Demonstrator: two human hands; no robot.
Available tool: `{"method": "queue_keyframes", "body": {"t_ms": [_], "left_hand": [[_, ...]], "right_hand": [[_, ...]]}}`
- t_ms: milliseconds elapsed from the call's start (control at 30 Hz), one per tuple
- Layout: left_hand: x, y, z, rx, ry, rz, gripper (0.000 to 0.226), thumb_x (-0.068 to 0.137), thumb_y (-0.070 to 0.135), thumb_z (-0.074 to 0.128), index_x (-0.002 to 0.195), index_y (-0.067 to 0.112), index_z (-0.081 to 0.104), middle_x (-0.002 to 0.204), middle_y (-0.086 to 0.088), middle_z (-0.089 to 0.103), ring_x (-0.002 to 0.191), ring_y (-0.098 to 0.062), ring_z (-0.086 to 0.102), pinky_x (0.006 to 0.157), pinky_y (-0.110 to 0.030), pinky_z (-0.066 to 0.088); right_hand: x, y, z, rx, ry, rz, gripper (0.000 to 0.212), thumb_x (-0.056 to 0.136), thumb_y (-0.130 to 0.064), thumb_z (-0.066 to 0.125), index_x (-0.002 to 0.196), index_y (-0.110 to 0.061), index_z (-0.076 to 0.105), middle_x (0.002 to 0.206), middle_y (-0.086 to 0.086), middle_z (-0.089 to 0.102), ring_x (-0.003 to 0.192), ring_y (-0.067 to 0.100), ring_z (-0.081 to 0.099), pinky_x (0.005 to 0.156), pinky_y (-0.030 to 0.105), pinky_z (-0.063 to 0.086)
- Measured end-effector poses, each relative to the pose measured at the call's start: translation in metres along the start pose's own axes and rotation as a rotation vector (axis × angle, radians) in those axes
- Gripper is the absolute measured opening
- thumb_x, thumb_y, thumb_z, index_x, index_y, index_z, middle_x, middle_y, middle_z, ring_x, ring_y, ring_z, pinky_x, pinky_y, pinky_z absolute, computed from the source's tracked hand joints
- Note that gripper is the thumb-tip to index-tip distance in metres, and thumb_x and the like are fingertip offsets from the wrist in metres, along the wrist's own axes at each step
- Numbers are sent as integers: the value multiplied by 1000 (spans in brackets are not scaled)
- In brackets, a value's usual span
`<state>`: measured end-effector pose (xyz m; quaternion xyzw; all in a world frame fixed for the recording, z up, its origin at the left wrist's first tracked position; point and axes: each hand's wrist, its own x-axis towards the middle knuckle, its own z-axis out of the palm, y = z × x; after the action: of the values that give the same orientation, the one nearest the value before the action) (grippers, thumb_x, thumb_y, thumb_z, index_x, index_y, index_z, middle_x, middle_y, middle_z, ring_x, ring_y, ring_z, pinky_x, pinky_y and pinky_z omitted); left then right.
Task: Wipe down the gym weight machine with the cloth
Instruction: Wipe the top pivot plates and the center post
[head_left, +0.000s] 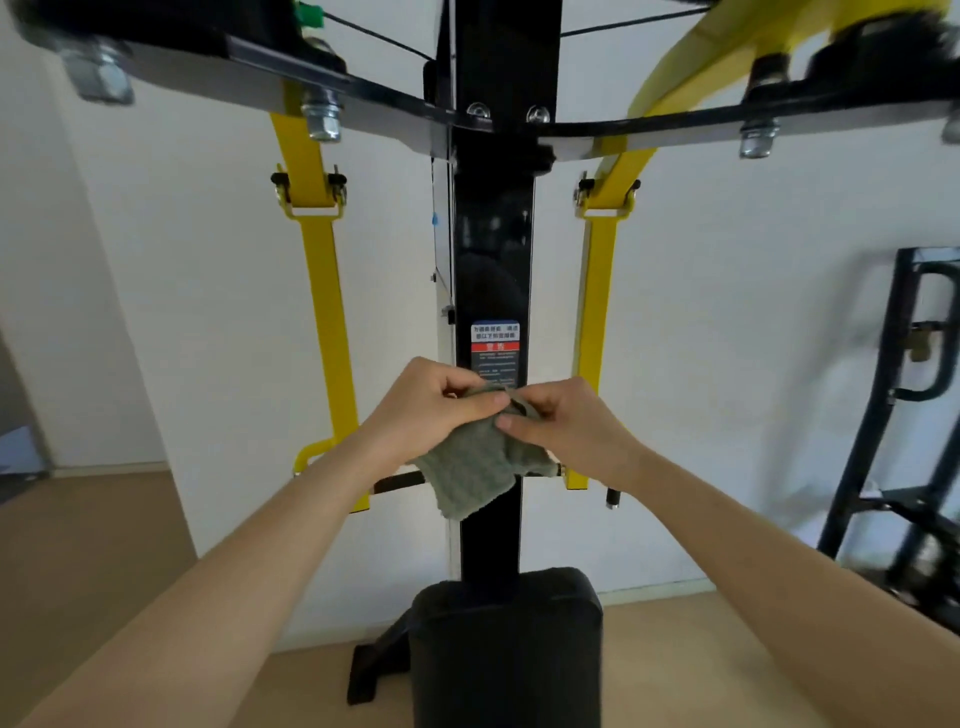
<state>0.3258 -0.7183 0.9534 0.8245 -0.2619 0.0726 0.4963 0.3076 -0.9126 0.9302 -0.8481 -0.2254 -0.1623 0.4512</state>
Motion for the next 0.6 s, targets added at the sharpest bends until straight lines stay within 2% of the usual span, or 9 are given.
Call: {"method": "queue_keyframes", "body": {"t_ms": [100,200,267,367,433,500,600], "left_hand": [[13,-6,-12,117,-35,69,16,81,30,83,97,29,82,86,16,76,79,-4,69,69,-17,52],[25,-7,-18,222,-100,81,16,79,27,85,95,28,81,80,20,74,71,1,67,62,-12,48],[34,-7,-21,290,-75,93,11,80,30,84,87,36,77,80,20,73,74,-1,67,66,-14,48],[47,-7,-26,257,8,86,13,86,28,78,88,41,77,87,18,76,82,-7,71,76,-24,55],[57,-7,-29,238,71,77,14,90,24,74,101,31,79,92,13,78,85,-13,74,82,-32,59],[68,-7,-30,305,163,107,18,92,25,72,109,25,79,98,7,79,88,-12,73,87,-32,58],[90,-4,-33,413,359,202,17,92,27,73,107,24,79,96,3,74,85,-10,66,80,-32,52]], "right_hand": [[12,3,-14,10,-48,22,15,95,-20,67,105,-22,78,85,-13,77,80,3,71,73,19,56],[27,6,-35,10,-32,14,13,96,-21,66,95,-24,79,84,-9,77,79,5,71,72,18,54],[39,7,-49,-25,-14,-13,14,95,-23,67,88,-29,77,81,-11,75,78,5,69,71,19,52],[61,13,-72,-105,51,-16,9,93,-26,70,87,-25,77,84,-5,72,80,6,65,73,23,49],[76,18,-84,-162,78,-31,9,93,-27,70,93,-22,78,92,-2,67,88,8,63,77,25,48],[90,21,-92,-203,120,-52,12,92,-27,70,97,-20,79,93,-3,67,89,7,62,78,24,49],[110,22,-99,-173,279,-53,9,89,-26,74,89,-19,80,69,-14,67,64,-6,59,58,9,42]]}}
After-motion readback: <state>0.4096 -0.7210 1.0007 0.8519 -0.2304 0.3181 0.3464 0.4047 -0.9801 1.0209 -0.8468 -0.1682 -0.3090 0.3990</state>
